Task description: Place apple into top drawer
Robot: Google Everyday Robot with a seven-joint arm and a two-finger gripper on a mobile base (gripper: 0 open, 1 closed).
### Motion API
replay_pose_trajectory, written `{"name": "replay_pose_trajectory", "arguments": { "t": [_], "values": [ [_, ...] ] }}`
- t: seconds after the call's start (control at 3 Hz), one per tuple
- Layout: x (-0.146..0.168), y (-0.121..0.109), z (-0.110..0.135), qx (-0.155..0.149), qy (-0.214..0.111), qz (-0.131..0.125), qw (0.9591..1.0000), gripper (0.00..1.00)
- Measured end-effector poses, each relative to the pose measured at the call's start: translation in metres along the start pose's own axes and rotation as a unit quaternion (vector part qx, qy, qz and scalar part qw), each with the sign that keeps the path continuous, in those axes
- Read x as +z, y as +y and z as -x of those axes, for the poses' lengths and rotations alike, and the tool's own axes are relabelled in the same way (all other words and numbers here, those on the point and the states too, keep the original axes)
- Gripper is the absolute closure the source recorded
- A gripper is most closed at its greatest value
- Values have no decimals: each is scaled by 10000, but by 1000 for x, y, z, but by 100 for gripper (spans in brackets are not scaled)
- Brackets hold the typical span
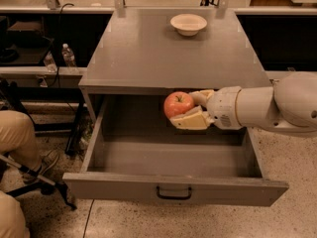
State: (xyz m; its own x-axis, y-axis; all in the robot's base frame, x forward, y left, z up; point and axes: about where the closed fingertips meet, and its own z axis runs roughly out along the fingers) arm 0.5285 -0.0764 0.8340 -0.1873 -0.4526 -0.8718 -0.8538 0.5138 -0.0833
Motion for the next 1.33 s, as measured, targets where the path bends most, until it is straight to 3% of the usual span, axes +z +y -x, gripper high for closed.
{"name": "replay_pose_trajectory", "arguments": {
  "t": [0.67, 1.33],
  "values": [
    [6, 2, -10, 114, 64, 36, 9999, 100],
    [57, 12, -72, 425, 416, -59, 9982, 100]
  ]
}}
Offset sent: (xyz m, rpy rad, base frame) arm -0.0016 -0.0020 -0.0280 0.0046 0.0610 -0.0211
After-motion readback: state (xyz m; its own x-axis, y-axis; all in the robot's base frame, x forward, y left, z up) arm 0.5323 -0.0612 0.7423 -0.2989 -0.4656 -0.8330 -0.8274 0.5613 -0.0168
